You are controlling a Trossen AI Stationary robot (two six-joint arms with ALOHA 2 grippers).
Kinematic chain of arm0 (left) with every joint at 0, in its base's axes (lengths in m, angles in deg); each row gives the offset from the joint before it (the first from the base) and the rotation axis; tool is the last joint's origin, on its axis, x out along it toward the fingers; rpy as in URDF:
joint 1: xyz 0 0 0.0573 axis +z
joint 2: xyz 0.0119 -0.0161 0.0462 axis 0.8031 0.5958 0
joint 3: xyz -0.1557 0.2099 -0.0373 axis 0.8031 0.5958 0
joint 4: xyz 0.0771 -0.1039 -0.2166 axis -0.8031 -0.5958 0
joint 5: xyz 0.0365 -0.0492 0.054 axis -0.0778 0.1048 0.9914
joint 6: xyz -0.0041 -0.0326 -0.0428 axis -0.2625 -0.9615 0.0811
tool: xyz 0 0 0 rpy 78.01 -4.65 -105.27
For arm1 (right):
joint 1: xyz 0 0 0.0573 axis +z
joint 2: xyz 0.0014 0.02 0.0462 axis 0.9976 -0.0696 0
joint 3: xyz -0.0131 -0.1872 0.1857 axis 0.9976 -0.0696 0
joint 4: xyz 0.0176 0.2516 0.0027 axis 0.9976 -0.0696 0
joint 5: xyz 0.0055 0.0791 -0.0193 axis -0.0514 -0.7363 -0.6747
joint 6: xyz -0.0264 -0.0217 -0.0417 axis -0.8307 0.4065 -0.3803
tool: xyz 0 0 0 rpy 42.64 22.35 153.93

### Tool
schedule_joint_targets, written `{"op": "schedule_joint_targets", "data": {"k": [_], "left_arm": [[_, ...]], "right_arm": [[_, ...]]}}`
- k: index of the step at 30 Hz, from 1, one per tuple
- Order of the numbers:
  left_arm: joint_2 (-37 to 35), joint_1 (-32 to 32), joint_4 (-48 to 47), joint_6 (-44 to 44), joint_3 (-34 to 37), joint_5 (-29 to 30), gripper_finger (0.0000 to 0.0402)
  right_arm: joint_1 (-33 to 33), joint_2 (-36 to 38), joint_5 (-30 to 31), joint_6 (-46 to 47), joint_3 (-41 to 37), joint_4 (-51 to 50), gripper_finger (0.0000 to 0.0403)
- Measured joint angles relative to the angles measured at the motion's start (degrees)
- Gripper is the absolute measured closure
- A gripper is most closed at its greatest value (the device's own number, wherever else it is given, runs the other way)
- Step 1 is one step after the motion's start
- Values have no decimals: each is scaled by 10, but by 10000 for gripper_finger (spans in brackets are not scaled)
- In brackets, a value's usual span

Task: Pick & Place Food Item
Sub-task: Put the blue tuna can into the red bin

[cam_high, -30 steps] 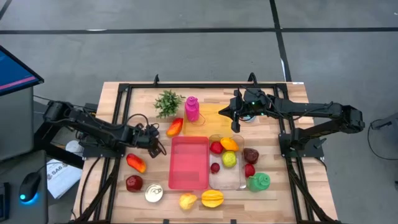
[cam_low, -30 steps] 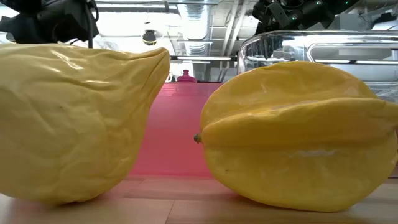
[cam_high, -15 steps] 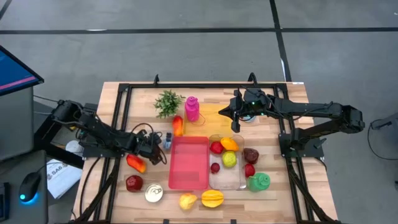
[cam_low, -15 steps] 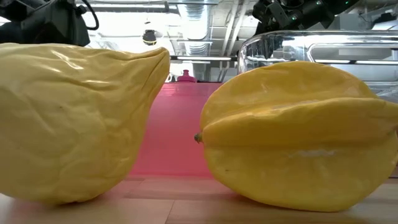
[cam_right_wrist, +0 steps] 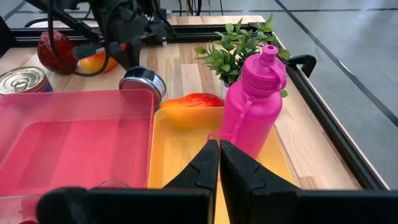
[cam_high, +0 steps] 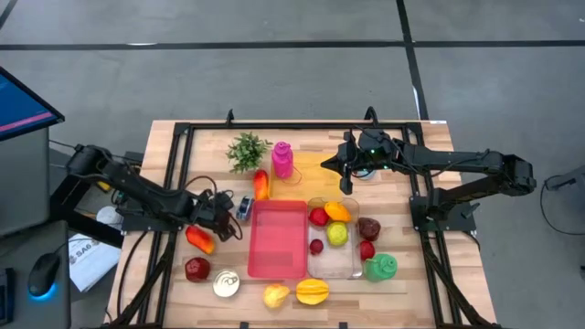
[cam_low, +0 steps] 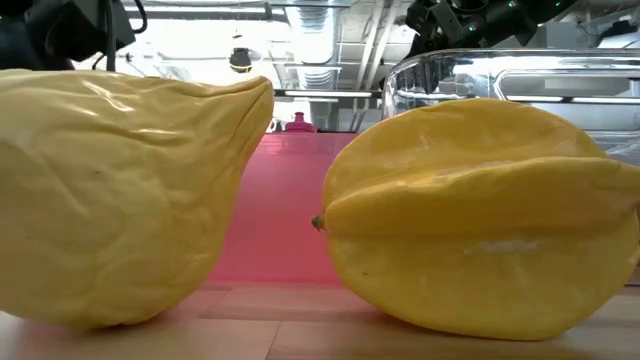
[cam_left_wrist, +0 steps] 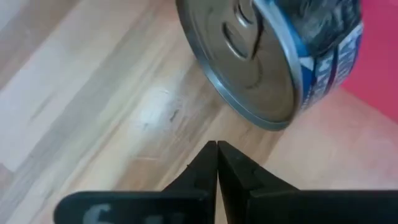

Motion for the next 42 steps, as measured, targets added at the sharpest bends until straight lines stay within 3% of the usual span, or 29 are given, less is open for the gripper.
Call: {"op": "schedule_joint_targets", "data": {"k": [12, 22, 29, 42], "left_arm": [[-109, 0, -34, -1, -1, 1, 399], [-126, 2, -30, -1, -2, 1, 384], [-126, 23, -30, -1, -2, 3, 304], [-126, 37, 18, 1, -2, 3, 95]], "right_arm": [[0, 0, 0, 0, 0, 2, 392], [0, 0, 0, 0, 0, 2, 392], [0, 0, 0, 0, 0, 2, 392], [0, 0, 0, 0, 0, -9, 392]]}}
